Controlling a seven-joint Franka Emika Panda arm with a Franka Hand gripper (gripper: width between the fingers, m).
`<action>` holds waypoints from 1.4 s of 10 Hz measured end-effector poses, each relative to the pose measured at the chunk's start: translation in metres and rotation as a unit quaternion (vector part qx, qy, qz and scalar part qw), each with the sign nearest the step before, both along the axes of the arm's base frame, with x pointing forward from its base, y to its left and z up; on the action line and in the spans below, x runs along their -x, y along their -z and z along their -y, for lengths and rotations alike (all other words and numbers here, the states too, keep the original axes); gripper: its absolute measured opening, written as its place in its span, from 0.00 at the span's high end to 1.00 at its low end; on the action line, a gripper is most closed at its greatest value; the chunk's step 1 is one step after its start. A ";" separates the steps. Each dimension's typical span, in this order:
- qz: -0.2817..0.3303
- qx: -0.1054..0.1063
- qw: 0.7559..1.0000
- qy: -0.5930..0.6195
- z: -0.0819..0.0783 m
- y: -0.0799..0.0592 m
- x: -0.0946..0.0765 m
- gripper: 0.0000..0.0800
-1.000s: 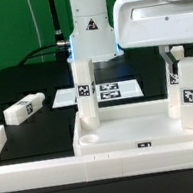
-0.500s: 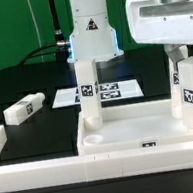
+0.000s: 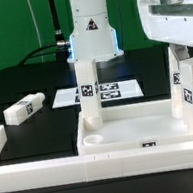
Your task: Assemble desk
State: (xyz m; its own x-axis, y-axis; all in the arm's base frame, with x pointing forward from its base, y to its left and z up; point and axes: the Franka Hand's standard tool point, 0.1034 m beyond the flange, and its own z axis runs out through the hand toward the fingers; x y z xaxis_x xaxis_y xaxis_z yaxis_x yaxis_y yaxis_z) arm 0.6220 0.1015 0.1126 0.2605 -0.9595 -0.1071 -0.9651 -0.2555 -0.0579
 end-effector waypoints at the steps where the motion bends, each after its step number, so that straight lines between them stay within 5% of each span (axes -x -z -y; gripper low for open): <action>1: 0.002 0.001 1.000 -0.021 0.000 0.000 0.000 0.43; 2: 0.007 0.002 0.999 -0.051 0.000 0.000 0.000 0.25; 7: 0.030 0.013 0.976 -0.214 0.000 0.000 -0.002 0.19; 9: 0.033 0.040 0.944 -0.326 -0.004 0.001 0.000 0.19; 14: 0.048 0.060 0.825 -0.560 -0.010 0.003 0.000 0.19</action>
Offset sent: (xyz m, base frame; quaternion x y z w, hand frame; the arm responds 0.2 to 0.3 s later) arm 0.0000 0.0000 0.0000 0.0000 0.0000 -0.1296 0.9916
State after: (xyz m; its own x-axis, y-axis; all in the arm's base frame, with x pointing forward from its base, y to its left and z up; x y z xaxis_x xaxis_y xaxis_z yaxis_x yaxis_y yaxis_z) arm 0.6220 0.1111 0.1094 0.9926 -0.1137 0.0434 -0.1124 -0.9932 -0.0307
